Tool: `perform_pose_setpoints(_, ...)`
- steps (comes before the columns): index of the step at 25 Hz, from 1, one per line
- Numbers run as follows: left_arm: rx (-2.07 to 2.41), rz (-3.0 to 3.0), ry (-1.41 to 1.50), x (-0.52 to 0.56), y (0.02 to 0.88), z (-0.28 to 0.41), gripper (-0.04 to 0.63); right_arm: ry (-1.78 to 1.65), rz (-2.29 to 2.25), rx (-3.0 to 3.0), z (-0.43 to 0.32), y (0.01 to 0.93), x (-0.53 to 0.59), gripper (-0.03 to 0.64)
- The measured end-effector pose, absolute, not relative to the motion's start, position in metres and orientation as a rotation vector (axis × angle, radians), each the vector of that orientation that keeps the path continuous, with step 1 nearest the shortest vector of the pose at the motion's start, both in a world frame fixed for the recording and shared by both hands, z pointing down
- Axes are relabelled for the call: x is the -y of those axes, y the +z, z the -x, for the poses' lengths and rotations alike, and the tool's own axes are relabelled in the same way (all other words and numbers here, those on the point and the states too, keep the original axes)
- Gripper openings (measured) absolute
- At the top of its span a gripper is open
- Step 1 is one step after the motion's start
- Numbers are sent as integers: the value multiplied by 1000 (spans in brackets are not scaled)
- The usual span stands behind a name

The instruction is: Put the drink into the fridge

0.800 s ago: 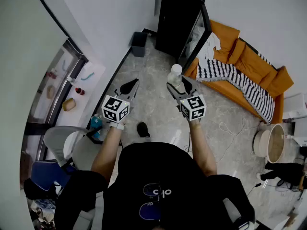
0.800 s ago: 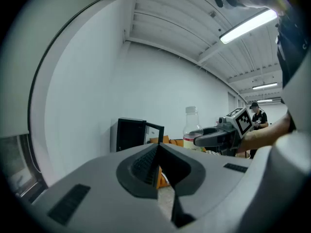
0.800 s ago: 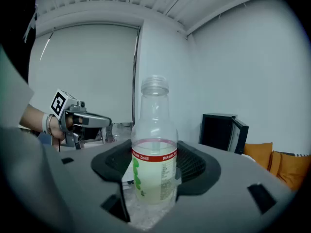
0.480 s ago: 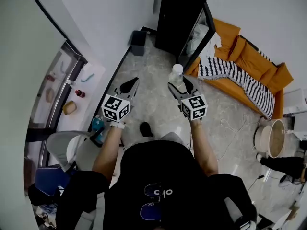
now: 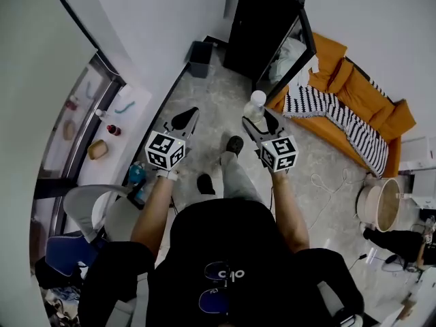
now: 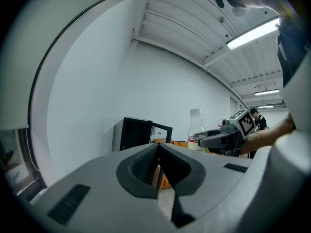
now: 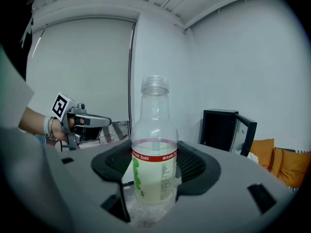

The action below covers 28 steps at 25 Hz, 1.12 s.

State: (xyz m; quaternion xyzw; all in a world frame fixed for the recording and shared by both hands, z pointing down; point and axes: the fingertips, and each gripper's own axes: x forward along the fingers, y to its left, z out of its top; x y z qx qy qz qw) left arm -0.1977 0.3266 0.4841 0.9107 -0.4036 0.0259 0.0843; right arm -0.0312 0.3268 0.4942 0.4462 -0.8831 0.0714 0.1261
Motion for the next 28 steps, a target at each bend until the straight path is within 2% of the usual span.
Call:
perform_pose_setpoints(16, 1220, -2735, 147, -224, 490, 187, 6, 213, -1364, 2625, 19, 506, -214, 291)
perform_pose_setpoints(28, 1170, -2748, 194, -49, 488, 132, 6, 261, -1390, 2610, -29, 509, -52, 291)
